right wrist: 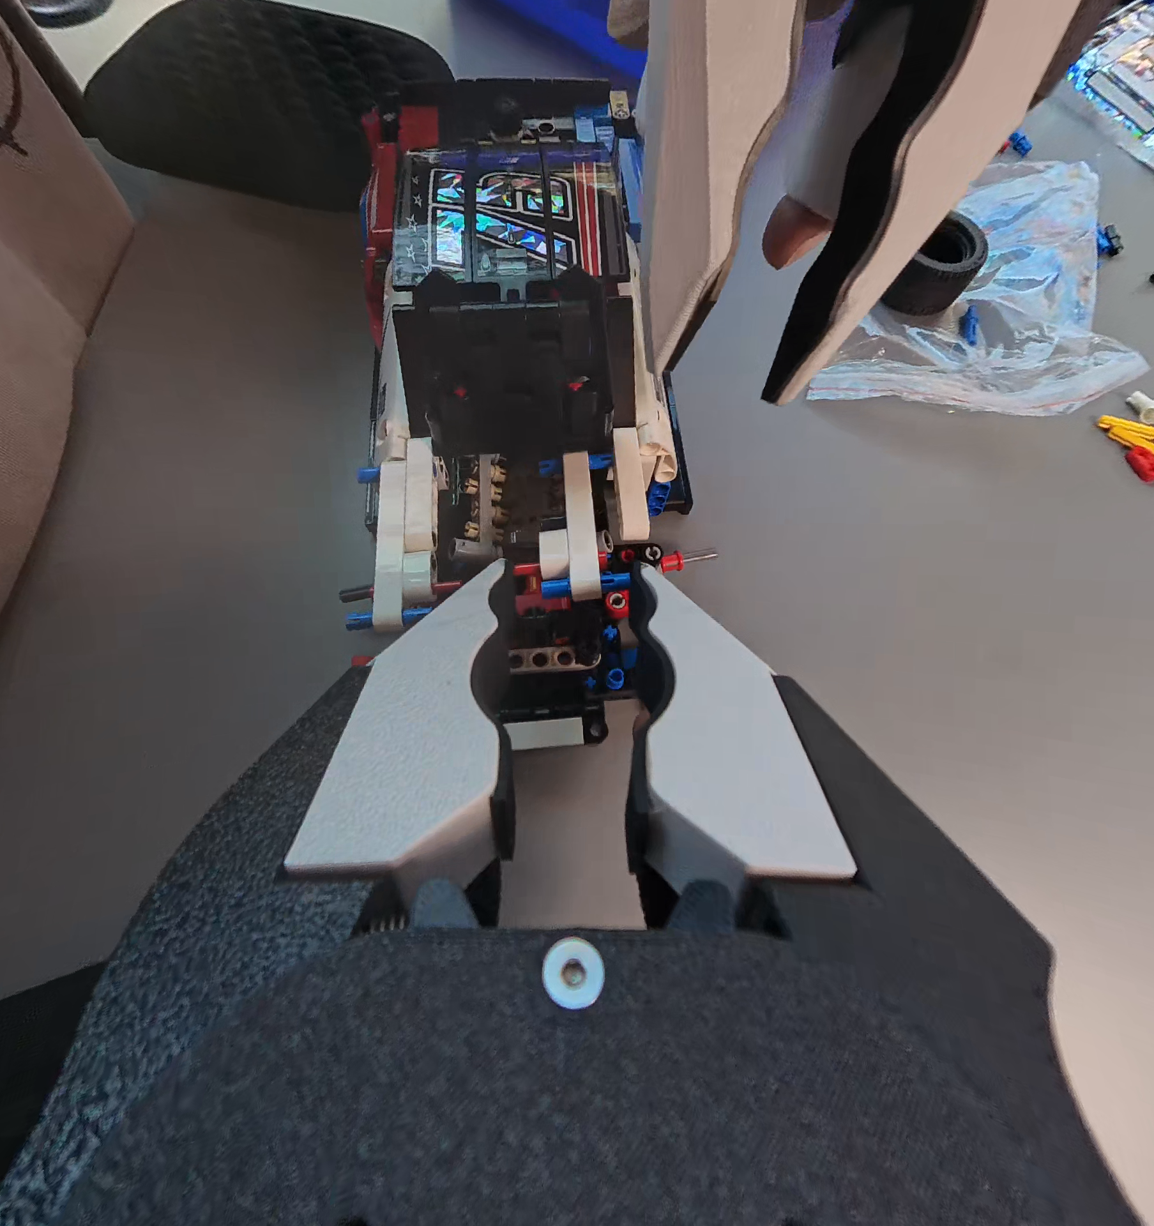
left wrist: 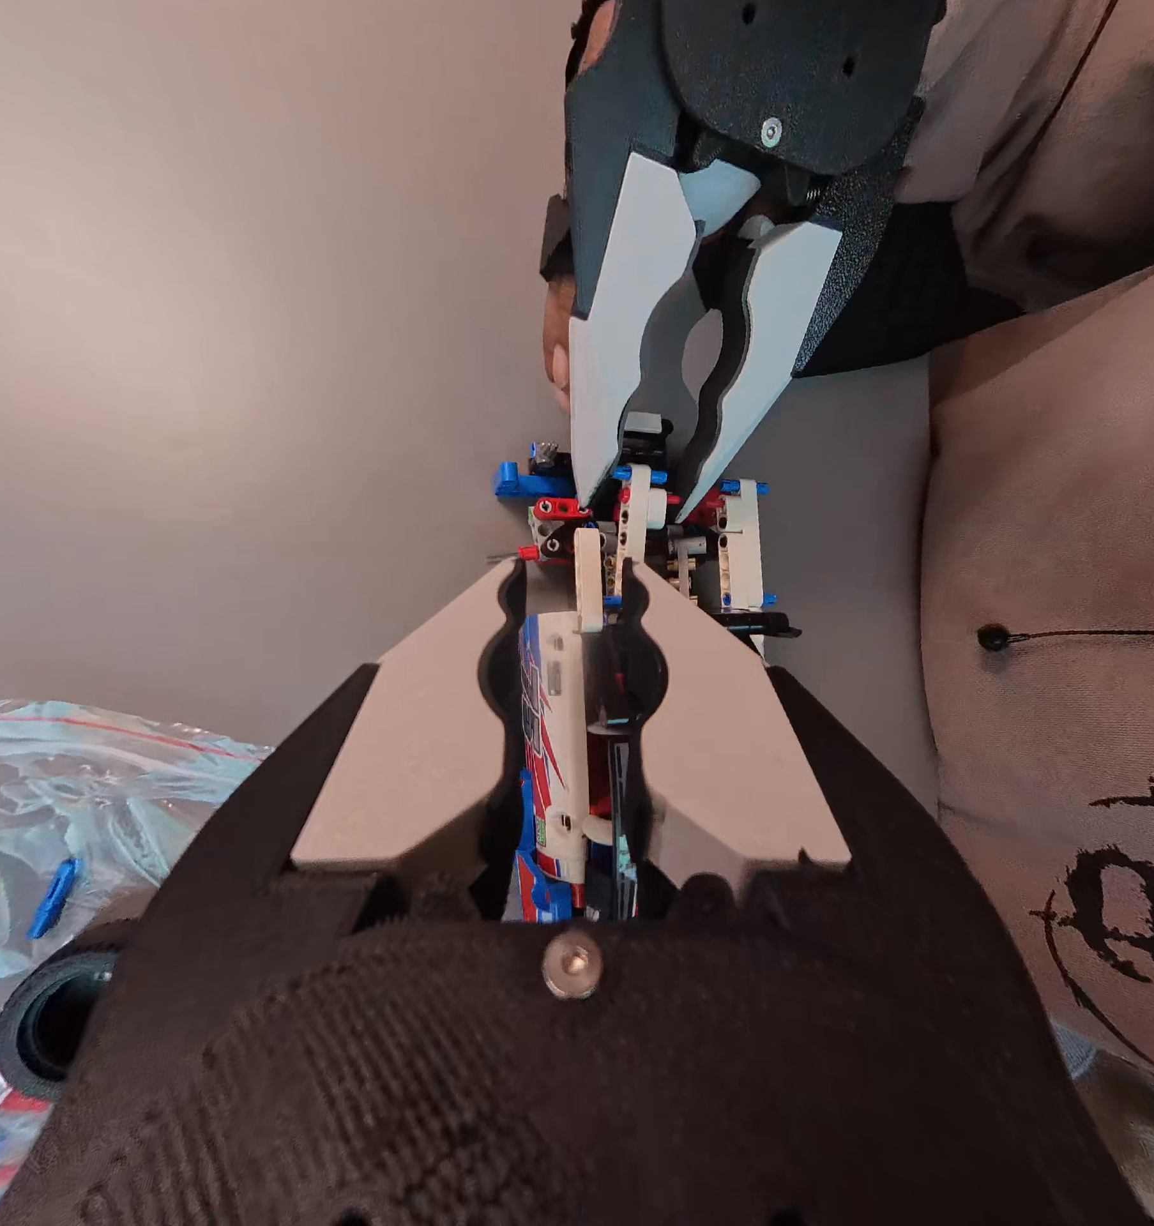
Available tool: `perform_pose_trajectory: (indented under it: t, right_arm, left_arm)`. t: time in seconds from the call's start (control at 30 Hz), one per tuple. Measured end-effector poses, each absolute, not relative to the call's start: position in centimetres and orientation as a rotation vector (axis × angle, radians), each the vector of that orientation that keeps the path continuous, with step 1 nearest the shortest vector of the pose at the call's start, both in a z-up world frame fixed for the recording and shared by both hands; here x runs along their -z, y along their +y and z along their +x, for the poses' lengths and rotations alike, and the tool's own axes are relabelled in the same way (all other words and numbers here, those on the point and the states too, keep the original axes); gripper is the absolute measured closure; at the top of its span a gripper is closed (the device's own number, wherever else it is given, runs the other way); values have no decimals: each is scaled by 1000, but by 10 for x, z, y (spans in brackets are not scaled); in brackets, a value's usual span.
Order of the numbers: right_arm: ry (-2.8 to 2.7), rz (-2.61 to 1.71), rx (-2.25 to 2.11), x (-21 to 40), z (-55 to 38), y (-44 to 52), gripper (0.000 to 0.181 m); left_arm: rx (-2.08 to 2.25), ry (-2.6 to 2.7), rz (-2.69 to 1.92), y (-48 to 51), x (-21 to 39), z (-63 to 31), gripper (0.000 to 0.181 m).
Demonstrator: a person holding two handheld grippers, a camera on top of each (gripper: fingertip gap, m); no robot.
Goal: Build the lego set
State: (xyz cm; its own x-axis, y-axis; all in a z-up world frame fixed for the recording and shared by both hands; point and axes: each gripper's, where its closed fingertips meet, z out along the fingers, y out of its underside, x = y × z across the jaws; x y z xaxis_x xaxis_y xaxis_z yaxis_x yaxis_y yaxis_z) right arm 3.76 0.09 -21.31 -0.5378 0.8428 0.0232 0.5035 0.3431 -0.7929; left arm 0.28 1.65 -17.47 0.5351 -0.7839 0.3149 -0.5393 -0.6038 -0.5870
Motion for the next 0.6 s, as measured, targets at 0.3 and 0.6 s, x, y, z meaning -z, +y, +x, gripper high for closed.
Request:
perform_pose_trajectory:
  t: [0.3,0.6]
  right_arm:
    - [-2151,-1205,-1116,215,37,0,150]
    - [-2101,-1188,-1182,215,37,0,150]
  left_arm:
    - [792,1258,-2447,9,193,7,154]
    - [728,1341,-2492,8,194,6,154]
